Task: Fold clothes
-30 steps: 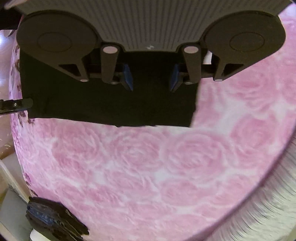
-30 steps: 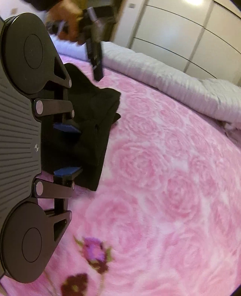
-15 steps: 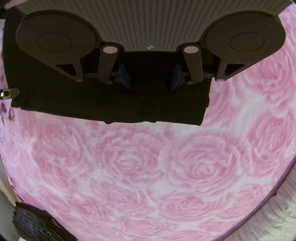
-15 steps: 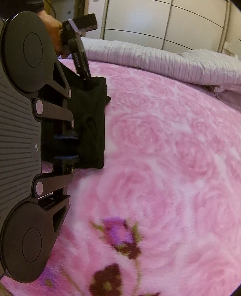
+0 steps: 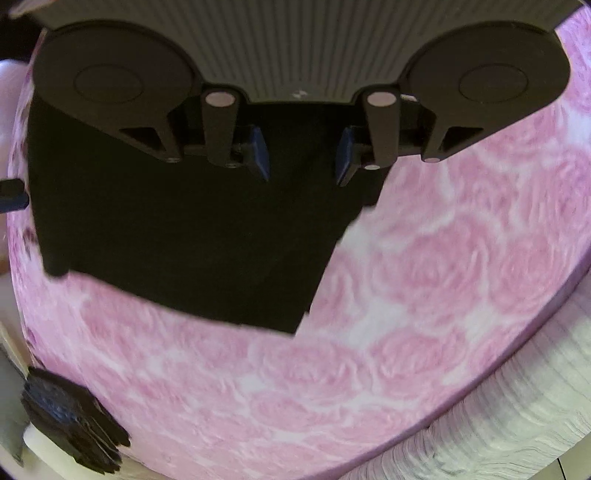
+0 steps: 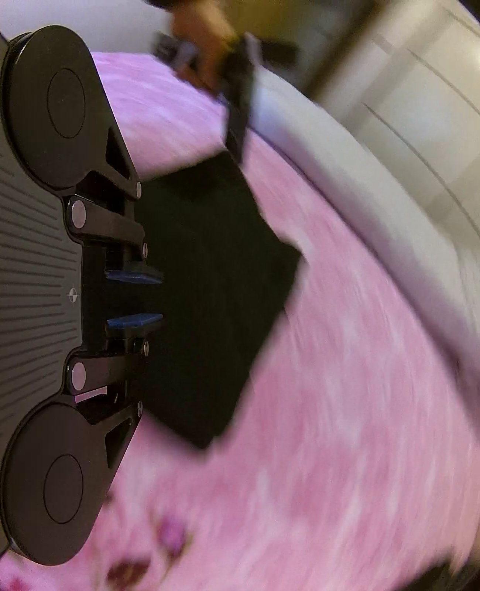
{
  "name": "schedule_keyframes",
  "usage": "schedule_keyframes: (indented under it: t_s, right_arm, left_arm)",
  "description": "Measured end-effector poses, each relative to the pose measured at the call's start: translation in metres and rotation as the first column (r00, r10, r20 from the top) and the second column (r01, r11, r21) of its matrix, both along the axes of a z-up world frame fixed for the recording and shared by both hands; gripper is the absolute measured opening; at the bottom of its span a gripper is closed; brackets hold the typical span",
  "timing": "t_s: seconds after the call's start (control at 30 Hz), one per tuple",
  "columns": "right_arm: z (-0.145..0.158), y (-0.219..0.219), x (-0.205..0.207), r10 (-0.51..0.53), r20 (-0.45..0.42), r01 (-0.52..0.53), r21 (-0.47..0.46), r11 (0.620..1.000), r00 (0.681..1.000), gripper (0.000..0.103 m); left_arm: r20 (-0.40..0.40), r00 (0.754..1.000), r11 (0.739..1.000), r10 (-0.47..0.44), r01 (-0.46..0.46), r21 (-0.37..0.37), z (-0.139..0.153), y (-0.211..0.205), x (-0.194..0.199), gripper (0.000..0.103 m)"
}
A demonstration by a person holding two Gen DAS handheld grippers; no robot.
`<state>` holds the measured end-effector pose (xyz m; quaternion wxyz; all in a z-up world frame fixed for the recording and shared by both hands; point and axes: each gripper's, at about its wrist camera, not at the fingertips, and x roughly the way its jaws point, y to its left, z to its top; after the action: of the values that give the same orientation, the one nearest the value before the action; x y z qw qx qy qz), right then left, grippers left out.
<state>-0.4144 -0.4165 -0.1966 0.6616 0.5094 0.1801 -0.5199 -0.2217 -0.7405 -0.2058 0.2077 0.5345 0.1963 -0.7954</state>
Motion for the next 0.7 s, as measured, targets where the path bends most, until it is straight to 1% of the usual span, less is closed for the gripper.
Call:
schedule_keyframes:
  t_s: [0.03, 0.1, 0.13, 0.17, 0.2, 0.23, 0.27, 0.3, 0.33, 0.4, 0.43, 0.47, 0.5, 0.57, 0.6, 0.63, 0.67, 0.7]
  right_arm:
    - [-0.001, -0.001, 0.016, 0.061, -0.010, -0.061, -0.011, 0.998, 0.998, 0.022]
    - [-0.004, -0.003, 0.049, 0.175, -0.033, -0.176, -0.031, 0.984, 0.984, 0.022]
    - [-0.009, 0.000, 0.061, 0.207, -0.054, -0.209, -0.038, 0.977, 0.977, 0.022]
    - [-0.015, 0.002, 0.072, 0.237, -0.079, -0.241, -0.044, 0.970, 0.968, 0.022]
    - [-0.021, 0.007, 0.079, 0.258, -0.118, -0.265, -0.050, 0.963, 0.959, 0.022]
    - [-0.027, 0.012, 0.084, 0.275, -0.153, -0.286, -0.053, 0.957, 0.949, 0.022]
    - [-0.033, 0.015, 0.085, 0.279, -0.163, -0.291, -0.052, 0.955, 0.946, 0.022]
    - [-0.037, 0.018, 0.082, 0.271, -0.157, -0.281, -0.047, 0.958, 0.950, 0.022]
    - [-0.038, 0.019, 0.077, 0.256, -0.142, -0.264, -0.039, 0.964, 0.956, 0.022]
    - [-0.030, 0.019, 0.073, 0.238, -0.132, -0.242, -0.018, 0.970, 0.962, 0.022]
    - [-0.021, 0.020, 0.073, 0.234, -0.149, -0.239, -0.019, 0.971, 0.961, 0.022]
    - [-0.011, 0.023, 0.074, 0.229, -0.167, -0.238, -0.032, 0.971, 0.959, 0.022]
    - [-0.002, 0.026, 0.076, 0.231, -0.180, -0.243, -0.049, 0.969, 0.956, 0.022]
    - [0.013, 0.033, 0.086, 0.256, -0.194, -0.274, -0.071, 0.959, 0.947, 0.022]
    - [0.015, 0.036, 0.093, 0.280, -0.202, -0.300, -0.073, 0.951, 0.939, 0.022]
    - [0.017, 0.039, 0.100, 0.305, -0.210, -0.326, -0.074, 0.943, 0.929, 0.022]
    - [0.015, 0.040, 0.107, 0.330, -0.219, -0.352, -0.071, 0.933, 0.918, 0.022]
    - [0.010, 0.040, 0.114, 0.350, -0.234, -0.373, -0.062, 0.926, 0.907, 0.022]
  left_arm:
    - [0.011, 1.000, 1.000, 0.011, -0.011, -0.005, -0.007, -0.002, 0.003, 0.033]
    - [0.027, 0.999, 1.000, 0.022, -0.022, -0.012, -0.022, -0.006, 0.005, 0.040]
    - [0.024, 1.000, 1.000, 0.010, -0.009, -0.018, -0.030, -0.007, 0.005, 0.045]
    - [0.022, 1.000, 1.000, -0.003, 0.004, -0.025, -0.037, -0.009, 0.005, 0.051]
    - [0.019, 1.000, 0.999, -0.015, 0.016, -0.032, -0.044, -0.011, 0.005, 0.055]
    - [0.013, 1.000, 0.999, -0.022, 0.023, -0.041, -0.048, -0.012, 0.005, 0.062]
    - [0.006, 1.000, 0.999, -0.021, 0.022, -0.039, -0.049, -0.014, 0.006, 0.067]
    - [-0.001, 1.000, 0.999, -0.021, 0.020, -0.037, -0.051, -0.016, 0.008, 0.067]
    - [-0.010, 1.000, 1.000, -0.016, 0.015, -0.024, -0.049, -0.018, 0.011, 0.066]
    - [-0.023, 1.000, 1.000, 0.007, -0.007, -0.014, -0.037, -0.021, 0.019, 0.057]
    - [-0.033, 0.999, 1.000, 0.017, -0.018, -0.024, -0.028, -0.020, 0.024, 0.048]
    - [-0.048, 0.998, 0.999, 0.027, -0.029, -0.038, -0.017, -0.017, 0.032, 0.042]
    - [-0.063, 0.997, 0.998, 0.037, -0.041, -0.053, -0.007, -0.013, 0.040, 0.041]
    - [-0.099, 0.994, 0.997, 0.054, -0.060, -0.053, 0.007, -0.005, 0.054, 0.039]
    - [-0.110, 0.993, 0.997, 0.052, -0.058, -0.049, 0.009, 0.001, 0.059, 0.038]
    - [-0.121, 0.991, 0.998, 0.049, -0.055, -0.044, 0.011, 0.007, 0.064, 0.032]
    - [-0.122, 0.992, 0.999, 0.033, -0.038, -0.038, 0.008, 0.012, 0.064, 0.028]
    - [-0.122, 0.992, 0.999, 0.019, -0.023, -0.032, 0.004, 0.017, 0.063, 0.028]
